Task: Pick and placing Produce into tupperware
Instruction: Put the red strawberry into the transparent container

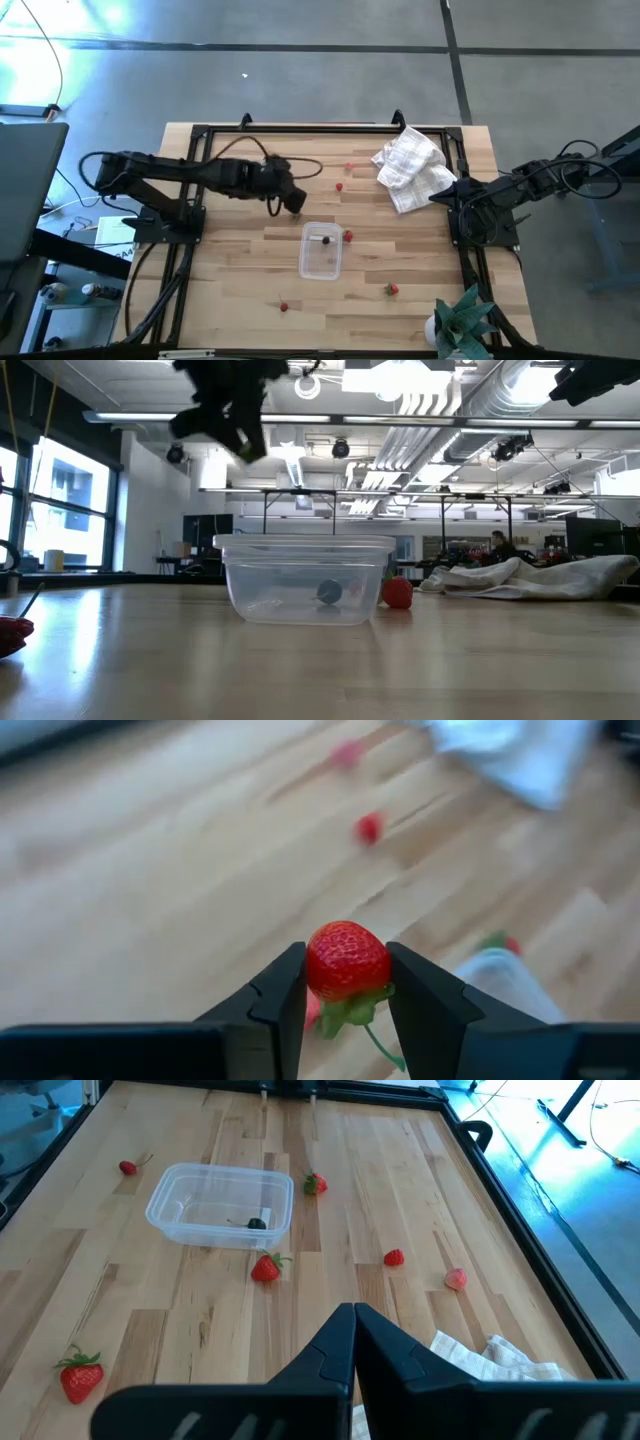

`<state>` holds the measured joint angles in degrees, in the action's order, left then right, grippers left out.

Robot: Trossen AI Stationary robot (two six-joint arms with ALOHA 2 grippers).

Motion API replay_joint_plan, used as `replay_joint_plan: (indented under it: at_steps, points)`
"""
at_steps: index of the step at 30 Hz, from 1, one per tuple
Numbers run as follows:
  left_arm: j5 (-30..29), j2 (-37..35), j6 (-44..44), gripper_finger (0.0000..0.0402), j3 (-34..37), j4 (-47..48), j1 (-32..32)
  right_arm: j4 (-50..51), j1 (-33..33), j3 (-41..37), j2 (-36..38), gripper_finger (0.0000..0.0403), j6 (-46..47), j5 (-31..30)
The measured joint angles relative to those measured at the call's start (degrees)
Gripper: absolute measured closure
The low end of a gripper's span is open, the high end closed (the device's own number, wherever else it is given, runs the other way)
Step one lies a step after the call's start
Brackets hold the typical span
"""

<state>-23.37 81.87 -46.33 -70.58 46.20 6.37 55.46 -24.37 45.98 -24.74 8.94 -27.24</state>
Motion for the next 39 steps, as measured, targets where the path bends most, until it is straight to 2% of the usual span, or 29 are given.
replay_joint_plan:
  at_steps: [3,9,15,22,26,32,39]
  points:
    - [2.2,0.0,12.81,0.0284,-4.75,-0.15,0.0,0.0,-0.01,0.0,0.0,0.0402,0.0,0.0]
    - [11.95,0.41,35.18,0.0283,-10.09,-4.06,0.0,0.0,-0.01,0.0,-0.02,0.0402,-0.01,0.0]
    - [20.83,3.3,47.61,0.0283,-10.71,-5.11,0.45,-0.02,0.02,0.02,0.0,0.0402,0.01,0.0]
    - [27.07,11.64,57.04,0.0295,-10.65,-6.01,0.39,0.0,0.01,0.02,0.0,0.0402,0.01,-0.02]
    - [30.51,17.06,59.56,0.0297,-10.6,-6.7,0.32,0.01,0.02,0.02,-0.03,0.0402,0.0,-0.02]
    - [31.94,22.88,60.94,0.0279,-10.67,-6.77,-1.47,0.0,0.02,0.02,-0.05,0.0402,0.01,0.02]
    - [32.91,26.96,61.03,0.029,-10.74,-7.39,-3.12,0.01,0.02,0.02,0.03,0.0402,0.01,0.02]
